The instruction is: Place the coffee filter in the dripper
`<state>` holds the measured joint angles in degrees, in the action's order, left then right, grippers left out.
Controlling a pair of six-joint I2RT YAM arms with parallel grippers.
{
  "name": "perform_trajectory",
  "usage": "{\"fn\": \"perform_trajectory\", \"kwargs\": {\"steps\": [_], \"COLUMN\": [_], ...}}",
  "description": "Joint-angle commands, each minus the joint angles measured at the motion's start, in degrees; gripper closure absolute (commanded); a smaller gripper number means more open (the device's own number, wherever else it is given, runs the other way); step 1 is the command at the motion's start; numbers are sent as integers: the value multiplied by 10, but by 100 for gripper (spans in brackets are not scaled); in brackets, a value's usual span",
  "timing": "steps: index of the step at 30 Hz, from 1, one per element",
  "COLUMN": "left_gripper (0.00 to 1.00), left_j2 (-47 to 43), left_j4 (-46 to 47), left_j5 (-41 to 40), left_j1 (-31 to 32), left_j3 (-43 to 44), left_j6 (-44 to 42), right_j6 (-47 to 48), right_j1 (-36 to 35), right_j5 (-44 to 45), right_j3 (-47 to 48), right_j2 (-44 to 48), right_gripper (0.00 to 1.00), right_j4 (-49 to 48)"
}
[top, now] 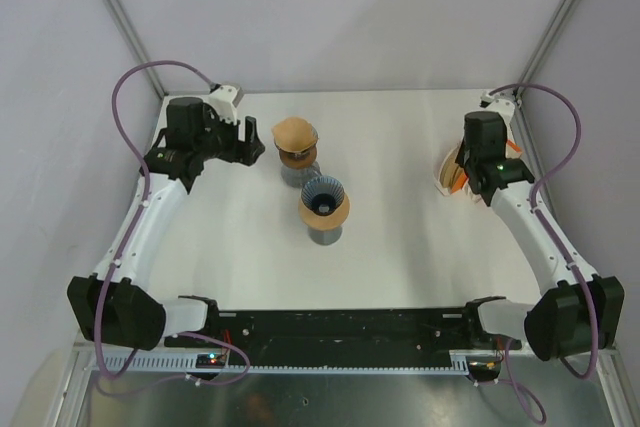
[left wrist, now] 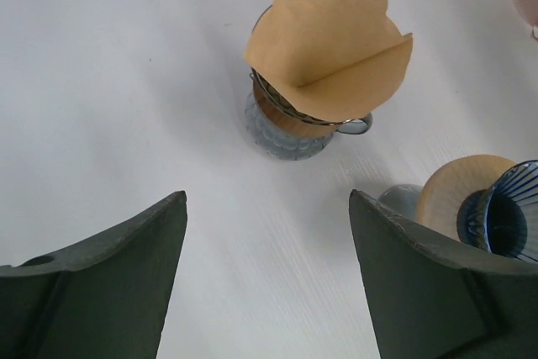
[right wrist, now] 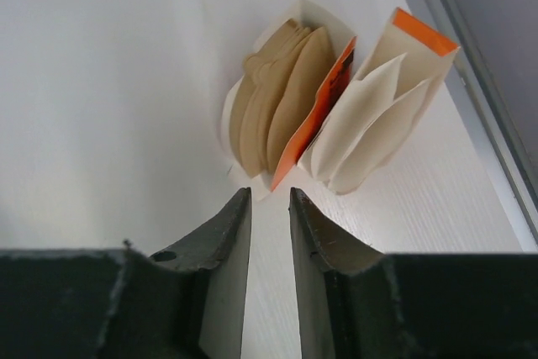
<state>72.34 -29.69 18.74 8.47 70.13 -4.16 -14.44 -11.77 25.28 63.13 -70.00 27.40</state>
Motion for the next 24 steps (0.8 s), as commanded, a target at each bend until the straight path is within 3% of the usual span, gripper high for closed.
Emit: {"fn": "perform_trajectory", "kwargs": {"steps": [1,8,14,24], "left_gripper": [18,18,18,18], "left_j2": [-9,-3,2,7], "left_j4": [31,31,31,31], "left_j5": [-1,5,14,22], "left_j1": [-12,-21,-23,-26], "left_j3": [-3,-7,-10,-11], "left_j6": [4,6,8,9], "right_j6": [-22,-64,-74,-90], "right_j1": [35,117,158,164], "right_j5": [26,-61,-100,-123], "right_j3": [-15,-70,-88,-104], "right_j2": [-17,-31,-56,-91], "right_gripper": [71,80,78,73], "right_j4": [-70,-121,-145,-161]}}
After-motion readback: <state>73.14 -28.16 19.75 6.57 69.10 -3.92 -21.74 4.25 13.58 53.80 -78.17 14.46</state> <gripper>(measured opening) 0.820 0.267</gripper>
